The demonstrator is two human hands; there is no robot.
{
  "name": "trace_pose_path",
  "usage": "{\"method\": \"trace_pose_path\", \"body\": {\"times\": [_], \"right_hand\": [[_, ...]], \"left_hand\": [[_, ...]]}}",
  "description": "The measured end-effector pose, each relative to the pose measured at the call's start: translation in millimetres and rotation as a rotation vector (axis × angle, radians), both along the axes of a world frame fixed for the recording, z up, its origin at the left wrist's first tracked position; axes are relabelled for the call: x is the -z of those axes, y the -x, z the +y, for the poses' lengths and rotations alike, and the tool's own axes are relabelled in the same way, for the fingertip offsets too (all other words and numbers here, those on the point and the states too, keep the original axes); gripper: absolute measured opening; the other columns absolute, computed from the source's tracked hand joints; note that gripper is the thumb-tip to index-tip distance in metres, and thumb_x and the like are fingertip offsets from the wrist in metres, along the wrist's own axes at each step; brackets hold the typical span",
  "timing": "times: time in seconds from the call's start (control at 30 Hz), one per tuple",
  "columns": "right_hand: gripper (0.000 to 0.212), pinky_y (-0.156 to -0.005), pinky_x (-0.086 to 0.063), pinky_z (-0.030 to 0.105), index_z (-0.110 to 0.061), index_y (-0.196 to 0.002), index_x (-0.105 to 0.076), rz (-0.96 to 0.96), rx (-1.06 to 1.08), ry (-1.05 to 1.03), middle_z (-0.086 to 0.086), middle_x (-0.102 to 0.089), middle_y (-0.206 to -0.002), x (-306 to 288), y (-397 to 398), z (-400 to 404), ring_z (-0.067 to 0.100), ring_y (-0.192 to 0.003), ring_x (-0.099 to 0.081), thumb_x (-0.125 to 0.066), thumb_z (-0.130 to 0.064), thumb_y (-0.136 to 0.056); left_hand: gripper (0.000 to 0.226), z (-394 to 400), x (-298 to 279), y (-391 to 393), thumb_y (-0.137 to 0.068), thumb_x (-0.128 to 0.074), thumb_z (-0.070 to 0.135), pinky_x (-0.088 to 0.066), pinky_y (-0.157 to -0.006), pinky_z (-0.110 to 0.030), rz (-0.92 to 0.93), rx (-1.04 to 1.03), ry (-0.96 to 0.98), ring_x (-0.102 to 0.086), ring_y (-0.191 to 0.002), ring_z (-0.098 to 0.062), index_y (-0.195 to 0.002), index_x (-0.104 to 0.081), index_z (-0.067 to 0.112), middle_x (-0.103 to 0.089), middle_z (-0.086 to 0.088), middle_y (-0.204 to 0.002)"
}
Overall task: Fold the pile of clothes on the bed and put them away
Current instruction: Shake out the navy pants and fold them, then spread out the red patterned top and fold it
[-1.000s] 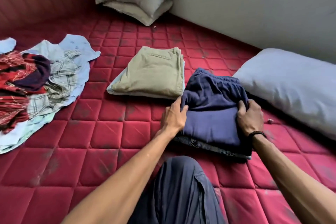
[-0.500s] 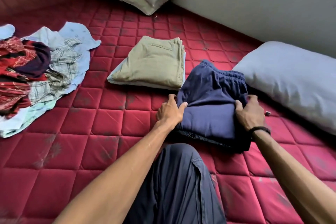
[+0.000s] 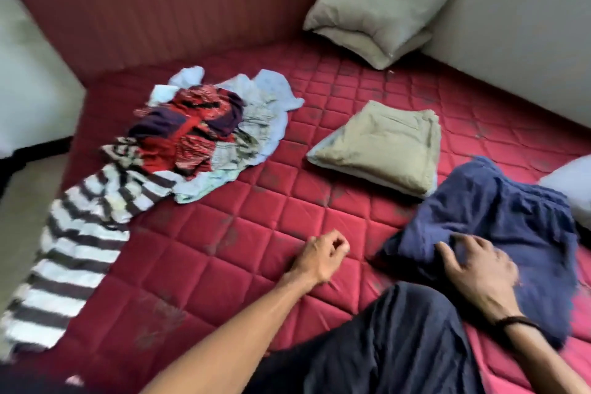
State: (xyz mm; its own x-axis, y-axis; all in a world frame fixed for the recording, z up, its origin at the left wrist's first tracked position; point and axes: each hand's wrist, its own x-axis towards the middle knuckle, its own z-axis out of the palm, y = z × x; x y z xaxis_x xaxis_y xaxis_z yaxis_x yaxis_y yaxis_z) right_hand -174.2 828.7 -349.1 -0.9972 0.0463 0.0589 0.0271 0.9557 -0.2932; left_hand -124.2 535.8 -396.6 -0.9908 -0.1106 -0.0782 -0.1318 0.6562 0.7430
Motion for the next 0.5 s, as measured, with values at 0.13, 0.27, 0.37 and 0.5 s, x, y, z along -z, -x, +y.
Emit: {"method": "trace_pose_path", "body": {"times": [0.13, 0.27, 0.37, 0.5], "right_hand": [[0.019, -0.072, -0.054, 0.040, -0.013, -0.090, -0.076, -0.018, -0.180, 0.235, 0.011, -0.074, -0.084, -40, -3, -71, 0.030, -0.080, -0.071, -0.077, -0.032, -0.089], [0.006, -0.067, -0.052, 0.024, -0.026, -0.086, -0.075, -0.148, -0.544, 0.334, -0.012, -0.075, -0.079, -45, -38, -181, 0.000, -0.071, -0.069, -0.078, -0.025, -0.091], [0.006, -0.080, -0.056, 0.029, -0.031, -0.088, -0.074, -0.340, -0.800, 0.213, -0.015, -0.076, -0.088, -20, -69, -247, -0.005, -0.082, -0.069, -0.073, -0.037, -0.090], [0.054, -0.097, -0.047, 0.035, -0.023, -0.114, -0.074, -0.287, -0.981, 0.081, 0.000, -0.071, -0.106, 0, -91, -310, 0.022, -0.107, -0.064, -0.059, -0.056, -0.075]], "left_hand": [[0.022, -41, -13, -45, -0.099, -0.061, 0.040, -0.042, -0.070, -0.024, -0.027, 0.018, 0.015, -0.057, -0.066, -0.002, -0.095, -0.069, 0.021, -0.056, 0.013, -0.062], [0.022, -119, -27, -112, -0.100, -0.059, 0.043, -0.042, -0.065, -0.022, -0.074, -0.117, 0.074, -0.051, -0.050, 0.012, -0.102, -0.067, 0.022, -0.057, 0.033, -0.054], [0.010, -184, -33, -164, -0.096, -0.063, 0.040, -0.046, -0.058, -0.021, -0.109, -0.313, 0.140, -0.060, -0.052, 0.005, -0.101, -0.064, 0.032, -0.060, 0.027, -0.053], [0.025, -259, -33, -207, -0.096, -0.061, 0.052, -0.051, -0.055, -0.019, -0.226, -0.551, 0.176, -0.063, -0.043, -0.003, -0.091, -0.058, 0.027, -0.070, 0.010, -0.056]]}}
